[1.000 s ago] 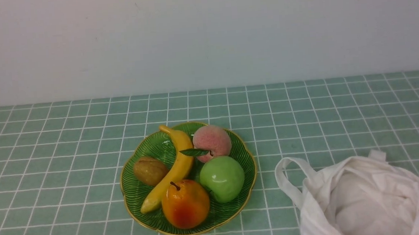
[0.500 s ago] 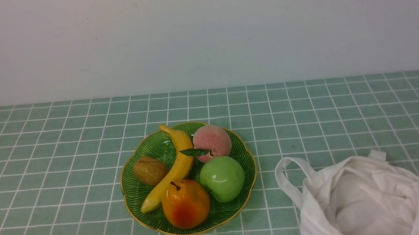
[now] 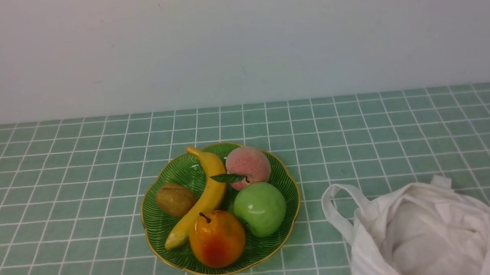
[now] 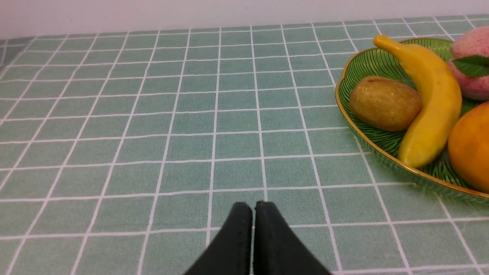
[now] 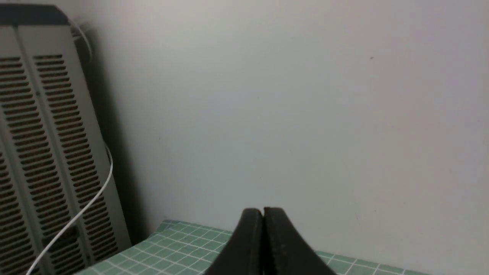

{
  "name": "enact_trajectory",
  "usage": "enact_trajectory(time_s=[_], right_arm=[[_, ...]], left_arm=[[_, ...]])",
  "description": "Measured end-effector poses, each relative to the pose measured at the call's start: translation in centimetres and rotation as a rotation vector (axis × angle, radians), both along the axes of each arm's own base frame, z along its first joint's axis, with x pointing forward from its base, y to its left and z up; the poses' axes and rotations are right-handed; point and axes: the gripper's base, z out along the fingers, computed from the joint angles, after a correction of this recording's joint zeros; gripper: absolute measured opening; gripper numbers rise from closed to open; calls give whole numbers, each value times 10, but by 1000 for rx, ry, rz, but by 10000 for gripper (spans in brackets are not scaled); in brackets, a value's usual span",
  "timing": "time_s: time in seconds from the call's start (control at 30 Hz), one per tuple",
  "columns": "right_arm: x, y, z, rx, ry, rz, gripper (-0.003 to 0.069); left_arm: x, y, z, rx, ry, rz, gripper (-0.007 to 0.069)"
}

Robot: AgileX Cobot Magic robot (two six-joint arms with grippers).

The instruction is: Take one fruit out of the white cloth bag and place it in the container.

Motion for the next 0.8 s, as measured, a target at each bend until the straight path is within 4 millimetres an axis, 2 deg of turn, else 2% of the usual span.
enact_trajectory(time_s=[0.3,0.43,0.5,0.73,0.8], right_arm=[[2,9,-14,-109,-34,42,-11],[9,12,-32,-154,-2,-21,-11],[15,12,-44,-176,37,-119,-11],[36,2,-120,-264,290,-471,-11],[36,-1,-130,-275,346,-519,-11]], left_arm=[[0,0,0,0,0,0,-8],[0,0,0,0,0,0,-8],[0,0,0,0,0,0,-8],[0,0,0,0,0,0,-8],[0,0,0,0,0,0,-8]])
